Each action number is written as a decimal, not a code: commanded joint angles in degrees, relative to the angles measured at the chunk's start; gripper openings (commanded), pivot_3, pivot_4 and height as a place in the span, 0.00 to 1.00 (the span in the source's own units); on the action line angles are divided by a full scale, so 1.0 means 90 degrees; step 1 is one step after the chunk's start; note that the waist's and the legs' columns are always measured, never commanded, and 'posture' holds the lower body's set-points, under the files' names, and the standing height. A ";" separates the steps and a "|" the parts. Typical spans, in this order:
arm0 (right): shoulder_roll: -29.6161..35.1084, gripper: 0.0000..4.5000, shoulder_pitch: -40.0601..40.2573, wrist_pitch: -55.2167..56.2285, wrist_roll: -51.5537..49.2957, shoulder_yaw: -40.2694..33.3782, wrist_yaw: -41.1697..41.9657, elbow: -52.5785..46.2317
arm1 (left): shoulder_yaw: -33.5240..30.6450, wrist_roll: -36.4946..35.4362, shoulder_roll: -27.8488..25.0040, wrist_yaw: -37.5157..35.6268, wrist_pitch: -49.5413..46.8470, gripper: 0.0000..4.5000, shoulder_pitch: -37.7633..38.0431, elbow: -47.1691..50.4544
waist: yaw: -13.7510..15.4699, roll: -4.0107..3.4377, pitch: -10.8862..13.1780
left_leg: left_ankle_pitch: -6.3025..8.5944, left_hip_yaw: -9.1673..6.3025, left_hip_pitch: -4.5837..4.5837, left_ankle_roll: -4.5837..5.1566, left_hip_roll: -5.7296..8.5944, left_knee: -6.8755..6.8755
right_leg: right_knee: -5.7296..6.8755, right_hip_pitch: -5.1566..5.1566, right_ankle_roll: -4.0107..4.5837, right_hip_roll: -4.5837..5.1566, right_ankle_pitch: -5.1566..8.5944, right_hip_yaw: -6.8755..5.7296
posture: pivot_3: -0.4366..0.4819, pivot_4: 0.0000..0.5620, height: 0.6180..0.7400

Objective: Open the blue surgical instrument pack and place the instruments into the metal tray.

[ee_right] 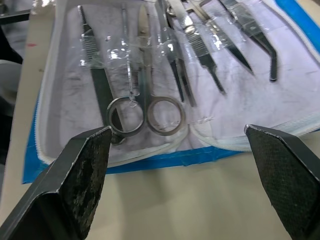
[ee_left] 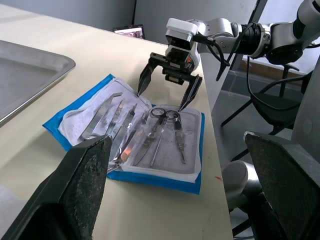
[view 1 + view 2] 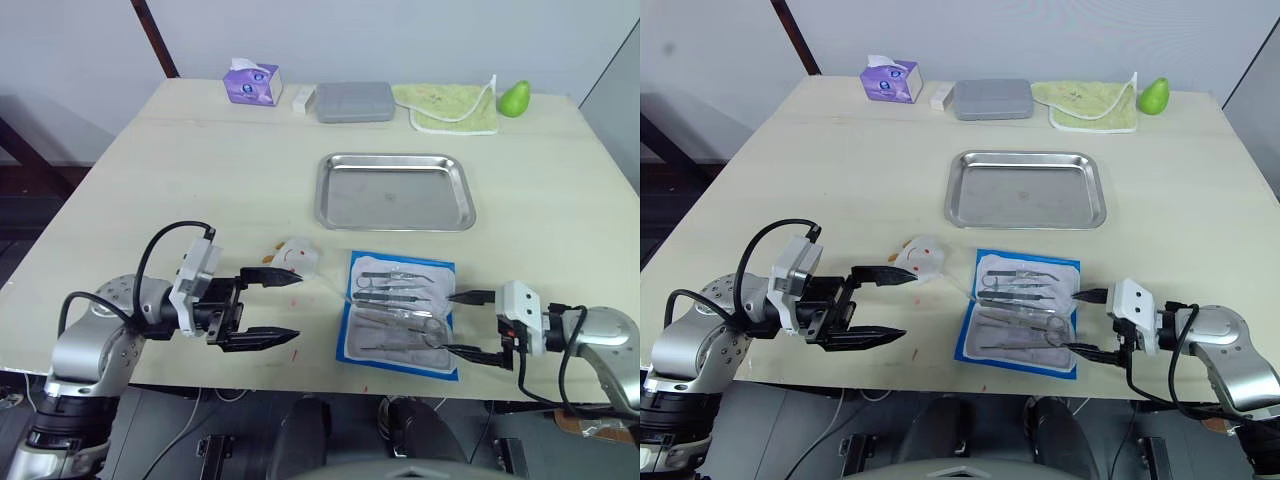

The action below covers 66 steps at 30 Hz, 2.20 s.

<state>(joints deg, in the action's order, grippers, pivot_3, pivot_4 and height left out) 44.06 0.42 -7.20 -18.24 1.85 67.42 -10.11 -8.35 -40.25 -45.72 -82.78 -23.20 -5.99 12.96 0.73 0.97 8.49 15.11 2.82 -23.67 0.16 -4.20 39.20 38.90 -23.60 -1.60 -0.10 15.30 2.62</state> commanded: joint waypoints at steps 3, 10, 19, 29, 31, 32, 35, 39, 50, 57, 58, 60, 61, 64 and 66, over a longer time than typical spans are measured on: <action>0.0019 0.99 -0.0248 0.0079 0.0028 0.0109 0.0141 0.0072 | -0.0007 -0.0110 -0.0035 -0.0068 0.0051 1.00 -0.0026 0.0220 | -0.0002 0.0000 0.0000 | 0.0000 0.0000 0.0000 0.0000 0.0000 0.0000 | 0.0000 0.0000 0.0000 0.0000 0.0000 0.0000 | 0.48 0.27 0.98; -0.0100 0.99 -0.0400 -0.0109 0.0060 0.0354 0.0101 0.0303 | 0.0011 -0.0081 -0.0013 -0.0069 0.0086 1.00 -0.0023 0.0187 | 0.0000 0.0000 0.0000 | 0.0000 0.0000 0.0001 0.0000 0.0000 0.0000 | 0.0000 0.0000 0.0000 0.0000 0.0000 0.0000 | 0.48 0.27 0.98; -0.0300 0.99 -0.0207 -0.0066 0.0066 0.0552 0.0241 0.0744 | 0.0042 -0.0053 0.0022 -0.0043 0.0117 1.00 -0.0004 0.0152 | 0.0001 0.0002 -0.0002 | 0.0000 -0.0001 0.0002 0.0000 0.0000 0.0000 | 0.0000 0.0001 0.0000 0.0000 0.0000 -0.0001 | 0.48 0.27 0.98; -0.0410 0.99 -0.0209 0.0341 0.0237 0.0760 0.0369 0.1210 | 0.0106 -0.0043 0.0042 -0.0028 0.0155 1.00 -0.0009 0.0153 | -0.0004 0.0009 -0.0007 | 0.0000 -0.0001 0.0008 0.0000 -0.0001 0.0000 | 0.0000 0.0007 0.0000 -0.0002 0.0000 0.0000 | 0.48 0.27 0.98; -0.0421 0.99 -0.0225 0.0433 0.0276 0.0783 0.0361 0.1282 | 0.0124 -0.0039 0.0039 -0.0029 0.0166 1.00 -0.0026 0.0137 | -0.0008 0.0009 -0.0008 | 0.0000 -0.0001 0.0011 0.0000 -0.0002 0.0000 | 0.0000 0.0008 0.0001 -0.0003 0.0000 0.0000 | 0.48 0.27 0.98; -0.0434 0.99 -0.0227 0.0536 0.0331 0.0812 0.0353 0.1325 | 0.0139 -0.0036 0.0041 -0.0029 0.0173 1.00 -0.0043 0.0123 | -0.0010 0.0010 -0.0009 | 0.0000 -0.0001 0.0011 0.0000 -0.0002 0.0000 | 0.0000 0.0009 0.0001 -0.0004 0.0000 0.0000 | 0.48 0.27 0.98; -0.0477 0.99 -0.0247 0.0813 0.0435 0.0914 0.0385 0.1456 | 0.0176 -0.0028 0.0051 -0.0033 0.0191 1.00 -0.0101 0.0066 | -0.0010 0.0013 -0.0011 | 0.0000 -0.0001 0.0012 0.0000 -0.0002 -0.0001 | 0.0001 0.0010 0.0001 -0.0005 0.0000 0.0001 | 0.48 0.27 0.98; -0.0588 0.99 -0.0291 0.0924 0.0357 0.0930 0.0431 0.1605 | 0.0202 -0.0016 0.0043 -0.0064 0.0225 1.00 -0.0141 0.0000 | -0.0013 0.0018 -0.0014 | 0.0000 -0.0001 0.0015 0.0000 -0.0004 -0.0001 | 0.0001 0.0012 0.0002 -0.0008 0.0001 0.0002 | 0.48 0.27 0.98; -0.0574 0.99 -0.0343 0.1004 0.0287 0.0854 0.0561 0.1679 | 0.0219 0.0002 0.0045 -0.0133 0.0264 1.00 -0.0205 -0.0088 | -0.0011 0.0019 -0.0015 | 0.0000 0.0000 0.0019 0.0000 -0.0005 -0.0001 | 0.0001 0.0014 0.0003 -0.0010 0.0001 0.0003 | 0.48 0.27 0.98; -0.0648 0.99 -0.0302 0.1252 0.0547 0.0965 0.0383 0.2044 | 0.0222 0.0020 0.0041 -0.0143 0.0270 1.00 -0.0276 -0.0164 | -0.0007 0.0024 -0.0018 | 0.0000 0.0000 0.0020 0.0000 -0.0005 -0.0001 | 0.0000 0.0016 0.0003 -0.0009 0.0001 0.0003 | 0.48 0.27 0.98; -0.0682 0.99 -0.0325 0.1302 0.0571 0.0990 0.0363 0.2149 | 0.0235 0.0023 0.0025 -0.0058 0.0166 1.00 -0.0316 -0.0178 | -0.0007 0.0032 -0.0024 | 0.0000 0.0000 0.0021 0.0000 -0.0005 -0.0001 | 0.0001 0.0016 0.0003 -0.0009 0.0001 0.0003 | 0.48 0.27 0.98; -0.0726 0.99 -0.0356 0.1394 0.0611 0.1035 0.0352 0.2325 | 0.0273 0.0124 -0.0001 0.0066 0.0116 1.00 -0.0398 -0.0213 | -0.0018 0.0054 -0.0039 | 0.0000 0.0000 0.0031 0.0000 -0.0005 -0.0005 | 0.0001 0.0022 0.0005 -0.0011 0.0002 0.0003 | 0.48 0.27 0.98; -0.0740 0.99 -0.0366 0.1429 0.0626 0.1055 0.0354 0.2389 | 0.0296 0.0198 -0.0003 0.0084 0.0166 1.00 -0.0439 -0.0229 | -0.0023 0.0059 -0.0041 | 0.0000 0.0005 0.0046 0.0000 -0.0006 -0.0011 | 0.0000 0.0033 0.0007 -0.0011 0.0004 0.0008 | 0.48 0.27 0.98; -0.0759 0.99 -0.0365 0.1511 0.0638 0.1076 0.0352 0.2512 | 0.0455 0.0604 0.0082 0.0455 0.0330 1.00 -0.0667 -0.0198 | -0.0016 0.0071 -0.0048 | 0.0001 0.0013 0.0104 -0.0001 -0.0006 -0.0030 | -0.0005 0.0078 0.0017 -0.0010 0.0011 0.0014 | 0.48 0.27 0.98; -0.0768 0.99 -0.0362 0.1549 0.0633 0.1075 0.0338 0.2552 | 0.0675 0.0816 0.0099 0.0730 0.0174 1.00 -0.0882 -0.0106 | -0.0011 0.0084 -0.0057 | 0.0001 0.0009 0.0124 -0.0001 -0.0006 -0.0038 | -0.0008 0.0096 0.0027 -0.0010 0.0017 0.0010 | 0.48 0.27 0.98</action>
<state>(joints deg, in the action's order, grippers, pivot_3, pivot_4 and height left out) 36.83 -4.71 7.87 -18.09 8.69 71.55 7.83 -3.32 -34.44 -45.13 -78.37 -21.38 -12.27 10.42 0.64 1.73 7.98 15.12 2.91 -22.49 0.16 -4.25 38.84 38.83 -22.69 -1.30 -0.19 15.49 2.72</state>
